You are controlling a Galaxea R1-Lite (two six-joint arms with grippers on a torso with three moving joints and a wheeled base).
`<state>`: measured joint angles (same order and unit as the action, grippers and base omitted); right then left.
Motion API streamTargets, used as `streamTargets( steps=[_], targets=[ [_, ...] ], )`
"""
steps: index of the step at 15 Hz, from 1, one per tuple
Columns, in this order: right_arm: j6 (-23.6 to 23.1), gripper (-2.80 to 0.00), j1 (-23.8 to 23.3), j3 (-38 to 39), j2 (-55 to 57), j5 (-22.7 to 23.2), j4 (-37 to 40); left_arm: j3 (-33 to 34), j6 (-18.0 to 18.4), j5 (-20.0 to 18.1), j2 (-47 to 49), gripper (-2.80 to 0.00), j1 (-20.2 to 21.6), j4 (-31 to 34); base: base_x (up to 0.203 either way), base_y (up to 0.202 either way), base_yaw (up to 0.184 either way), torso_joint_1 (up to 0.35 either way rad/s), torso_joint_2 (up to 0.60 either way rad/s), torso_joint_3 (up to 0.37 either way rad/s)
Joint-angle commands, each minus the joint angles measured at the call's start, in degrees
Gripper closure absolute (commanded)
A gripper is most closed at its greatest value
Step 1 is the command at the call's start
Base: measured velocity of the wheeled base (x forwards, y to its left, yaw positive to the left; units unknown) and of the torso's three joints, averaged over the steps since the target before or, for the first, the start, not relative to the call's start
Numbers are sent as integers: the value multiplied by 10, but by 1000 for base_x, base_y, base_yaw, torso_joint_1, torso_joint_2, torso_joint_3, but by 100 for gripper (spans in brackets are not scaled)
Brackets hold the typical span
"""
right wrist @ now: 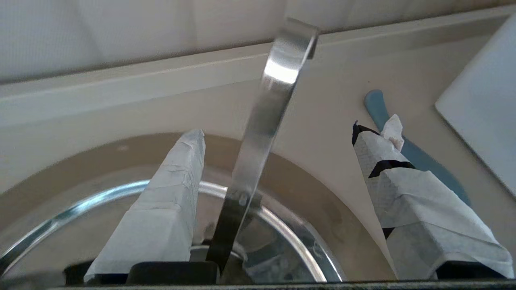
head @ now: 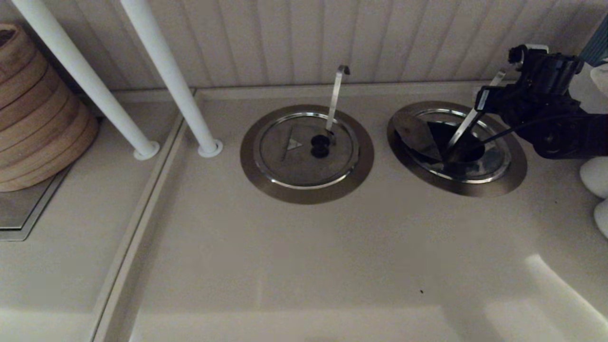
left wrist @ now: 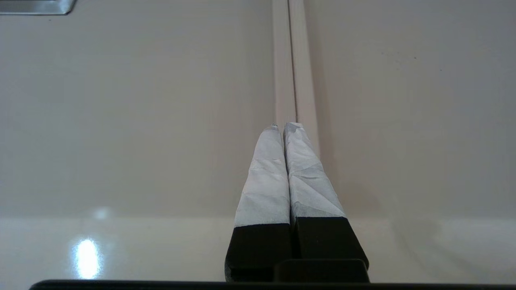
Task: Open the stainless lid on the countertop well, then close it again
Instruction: Stir with a spoon
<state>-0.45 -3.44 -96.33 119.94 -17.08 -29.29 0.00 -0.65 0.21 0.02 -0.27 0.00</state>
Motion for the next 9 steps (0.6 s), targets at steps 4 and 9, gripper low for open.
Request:
streamTargets(
  steps=[4, 9],
  targets=[
    [27, -280, 0, -40, 55, 1, 3, 0, 0, 1, 1, 0, 1, 0, 0, 0, 0, 0, 0, 0],
    [36, -280, 10, -44, 72, 12, 1, 0, 0, 0, 1, 0, 1, 0, 0, 0, 0, 0, 0, 0]
  ],
)
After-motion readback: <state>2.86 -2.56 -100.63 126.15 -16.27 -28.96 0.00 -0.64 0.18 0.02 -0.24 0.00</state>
